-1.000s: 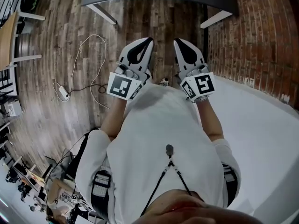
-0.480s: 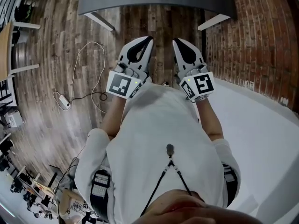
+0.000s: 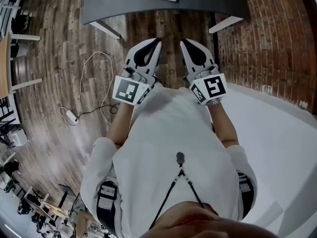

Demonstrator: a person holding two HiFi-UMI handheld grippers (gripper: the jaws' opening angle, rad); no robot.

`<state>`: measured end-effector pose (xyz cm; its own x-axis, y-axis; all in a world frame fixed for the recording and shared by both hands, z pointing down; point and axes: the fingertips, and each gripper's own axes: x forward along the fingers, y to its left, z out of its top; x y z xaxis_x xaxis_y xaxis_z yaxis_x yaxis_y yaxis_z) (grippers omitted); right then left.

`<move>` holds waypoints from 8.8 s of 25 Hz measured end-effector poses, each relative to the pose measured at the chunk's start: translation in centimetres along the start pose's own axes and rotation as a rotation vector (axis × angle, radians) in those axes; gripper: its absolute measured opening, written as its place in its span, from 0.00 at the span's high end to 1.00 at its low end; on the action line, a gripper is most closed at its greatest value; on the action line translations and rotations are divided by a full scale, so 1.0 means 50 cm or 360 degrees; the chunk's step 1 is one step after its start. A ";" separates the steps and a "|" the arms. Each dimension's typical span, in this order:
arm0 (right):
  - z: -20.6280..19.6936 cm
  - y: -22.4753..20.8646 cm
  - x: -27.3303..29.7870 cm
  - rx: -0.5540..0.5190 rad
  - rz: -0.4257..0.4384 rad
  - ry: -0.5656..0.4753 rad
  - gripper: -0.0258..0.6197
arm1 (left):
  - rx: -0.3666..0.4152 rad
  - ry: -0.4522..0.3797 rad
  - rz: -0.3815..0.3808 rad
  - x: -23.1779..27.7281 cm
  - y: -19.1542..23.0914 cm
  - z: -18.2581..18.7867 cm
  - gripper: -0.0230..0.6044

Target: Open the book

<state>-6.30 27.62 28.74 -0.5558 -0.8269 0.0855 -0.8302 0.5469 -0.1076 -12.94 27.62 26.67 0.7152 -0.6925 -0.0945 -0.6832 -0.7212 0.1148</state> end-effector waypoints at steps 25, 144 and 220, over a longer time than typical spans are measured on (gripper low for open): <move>0.013 0.003 0.098 -0.0043 0.0047 -0.0041 0.90 | 0.0102 -0.0018 0.0062 0.000 0.093 0.017 0.93; -0.089 -0.801 0.747 0.0255 -0.0056 0.0311 0.90 | -0.0032 0.1027 -0.0180 0.838 0.542 -0.693 0.92; -0.115 -0.761 0.773 0.0272 -0.0059 0.0359 0.90 | -0.0033 0.1175 0.0258 0.745 0.699 -0.704 0.93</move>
<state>3.57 -24.38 41.82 -0.5367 -0.7854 0.3084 -0.8415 0.4712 -0.2643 -4.97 -22.74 61.97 0.5241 -0.5928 0.6115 -0.7904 -0.6060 0.0899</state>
